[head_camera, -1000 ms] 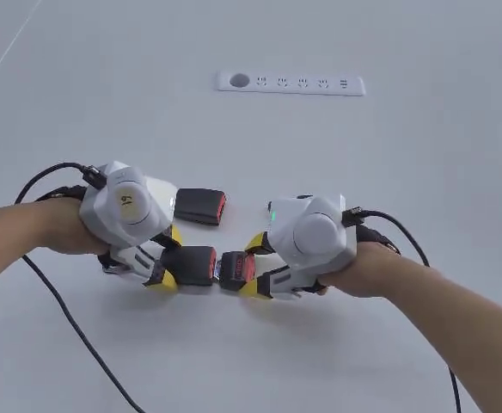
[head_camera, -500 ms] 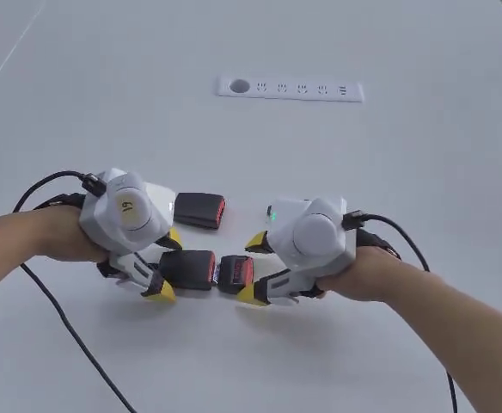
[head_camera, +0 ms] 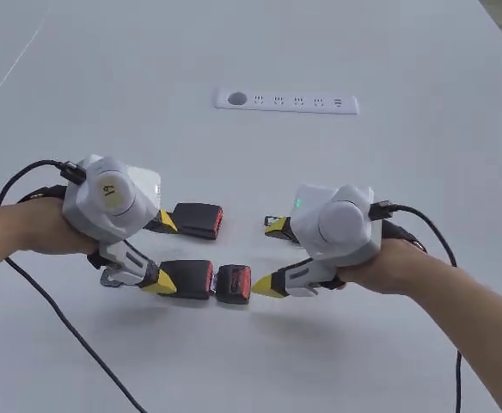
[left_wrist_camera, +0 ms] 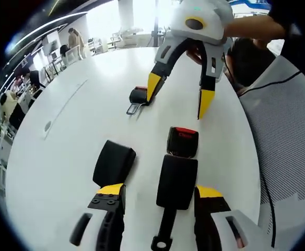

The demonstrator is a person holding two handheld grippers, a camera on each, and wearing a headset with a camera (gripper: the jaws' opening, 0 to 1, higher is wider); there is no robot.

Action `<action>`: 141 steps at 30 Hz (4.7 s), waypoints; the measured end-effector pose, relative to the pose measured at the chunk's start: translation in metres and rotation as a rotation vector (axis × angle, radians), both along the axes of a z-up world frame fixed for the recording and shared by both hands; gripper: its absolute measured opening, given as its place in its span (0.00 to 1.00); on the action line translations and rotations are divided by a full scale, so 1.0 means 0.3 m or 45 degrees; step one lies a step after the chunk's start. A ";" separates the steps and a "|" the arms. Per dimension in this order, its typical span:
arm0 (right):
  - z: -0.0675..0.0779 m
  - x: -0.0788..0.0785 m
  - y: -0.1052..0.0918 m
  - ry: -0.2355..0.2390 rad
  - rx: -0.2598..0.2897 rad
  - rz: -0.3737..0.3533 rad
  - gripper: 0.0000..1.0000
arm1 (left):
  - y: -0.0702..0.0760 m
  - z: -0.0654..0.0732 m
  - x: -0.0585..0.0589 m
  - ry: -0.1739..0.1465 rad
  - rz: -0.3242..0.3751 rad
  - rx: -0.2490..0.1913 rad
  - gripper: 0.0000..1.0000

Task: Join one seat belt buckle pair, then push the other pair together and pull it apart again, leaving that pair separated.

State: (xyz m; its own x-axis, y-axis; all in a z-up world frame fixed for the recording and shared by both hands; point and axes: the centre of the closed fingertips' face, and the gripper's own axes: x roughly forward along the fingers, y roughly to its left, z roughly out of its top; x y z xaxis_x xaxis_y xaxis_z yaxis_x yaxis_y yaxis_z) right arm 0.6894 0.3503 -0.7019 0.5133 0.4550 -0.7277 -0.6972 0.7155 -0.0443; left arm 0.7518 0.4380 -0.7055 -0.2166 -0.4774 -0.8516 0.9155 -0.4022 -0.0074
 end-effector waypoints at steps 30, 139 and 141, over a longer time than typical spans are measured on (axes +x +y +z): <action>0.001 0.021 -0.271 0.001 -0.097 -0.083 0.47 | -0.084 0.023 0.182 -0.077 -0.012 0.010 0.53; -0.101 0.178 -0.196 0.115 -0.145 0.186 0.30 | -0.159 -0.132 0.204 -0.022 -0.175 0.165 0.31; -0.102 0.182 -0.190 0.115 -0.143 0.189 0.30 | -0.159 -0.133 0.204 -0.021 -0.174 0.165 0.31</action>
